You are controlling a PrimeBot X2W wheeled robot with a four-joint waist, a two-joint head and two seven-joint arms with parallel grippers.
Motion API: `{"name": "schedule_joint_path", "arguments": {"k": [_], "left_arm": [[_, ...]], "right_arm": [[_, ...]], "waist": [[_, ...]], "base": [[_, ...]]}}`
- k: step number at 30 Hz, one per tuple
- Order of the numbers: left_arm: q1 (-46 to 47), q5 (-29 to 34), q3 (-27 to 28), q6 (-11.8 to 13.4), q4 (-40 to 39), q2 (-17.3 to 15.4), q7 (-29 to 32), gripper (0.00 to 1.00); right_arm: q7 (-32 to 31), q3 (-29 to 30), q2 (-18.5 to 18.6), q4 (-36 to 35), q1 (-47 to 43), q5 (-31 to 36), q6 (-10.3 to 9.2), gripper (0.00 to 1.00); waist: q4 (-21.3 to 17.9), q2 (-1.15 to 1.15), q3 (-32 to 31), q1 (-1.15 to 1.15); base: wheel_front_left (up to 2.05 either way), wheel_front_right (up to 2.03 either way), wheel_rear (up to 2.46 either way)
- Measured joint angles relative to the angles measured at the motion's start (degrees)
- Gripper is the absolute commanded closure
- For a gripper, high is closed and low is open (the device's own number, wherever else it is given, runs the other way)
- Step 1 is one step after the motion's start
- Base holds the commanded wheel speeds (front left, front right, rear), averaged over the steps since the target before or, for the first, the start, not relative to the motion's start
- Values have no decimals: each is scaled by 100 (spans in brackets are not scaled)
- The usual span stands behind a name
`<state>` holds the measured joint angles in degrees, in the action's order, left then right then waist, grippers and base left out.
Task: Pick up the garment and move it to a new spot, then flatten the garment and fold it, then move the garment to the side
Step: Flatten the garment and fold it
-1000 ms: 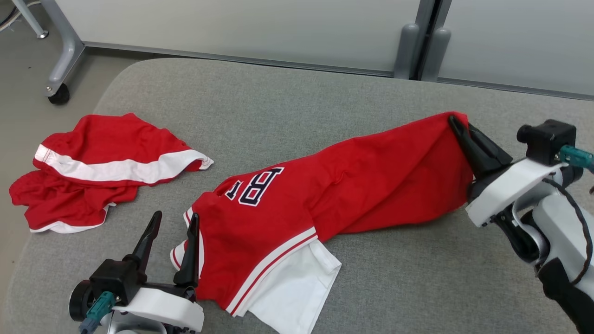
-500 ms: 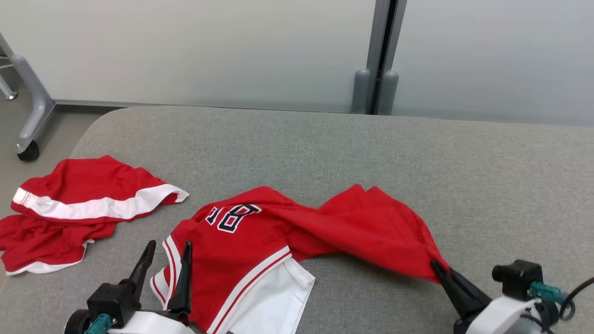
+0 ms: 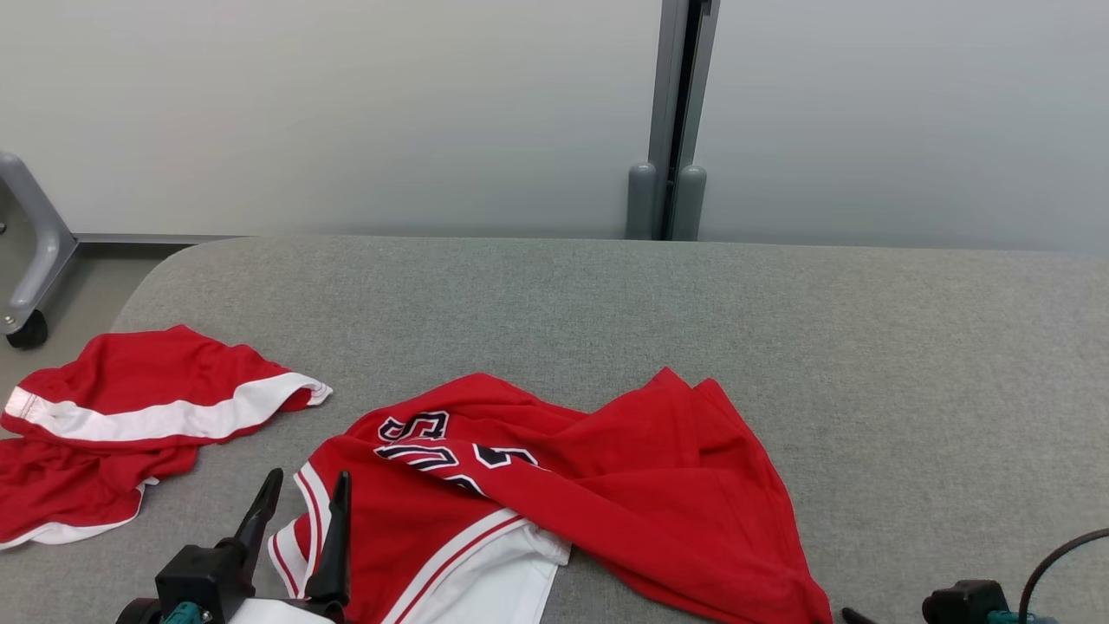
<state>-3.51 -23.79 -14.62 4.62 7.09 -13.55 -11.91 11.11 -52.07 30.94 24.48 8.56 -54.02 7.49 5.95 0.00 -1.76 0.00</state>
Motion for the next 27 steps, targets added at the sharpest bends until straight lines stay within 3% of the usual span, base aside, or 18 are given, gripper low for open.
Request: {"name": "schedule_joint_path", "arguments": {"k": [7,12,17,22,27], "left_arm": [[-76,-37,-3,51,-53,-7,8,0],[-105,-54,24,97,-80,-8,-4,0],[-140,-101,41,115,-92,-16,-23,0],[-170,-111,147,171,-237,-14,-127,0],[-198,-129,250,231,-328,-21,-186,0]], "right_arm": [[314,391,88,143,141,13,0,0],[379,1276,54,-159,140,453,-1,0],[388,2087,-425,-509,-292,953,0,0],[391,3441,-1113,-1053,-584,1666,-1,0],[401,4351,-1671,-1610,-811,2439,-1,0]], "waist": [[-27,0,-51,0],[-34,0,-85,0],[11,0,-115,0],[48,0,-160,0],[31,0,-195,0]], "base": [[0,0,0],[0,0,0],[0,0,0],[0,0,0],[0,0,0]]}}
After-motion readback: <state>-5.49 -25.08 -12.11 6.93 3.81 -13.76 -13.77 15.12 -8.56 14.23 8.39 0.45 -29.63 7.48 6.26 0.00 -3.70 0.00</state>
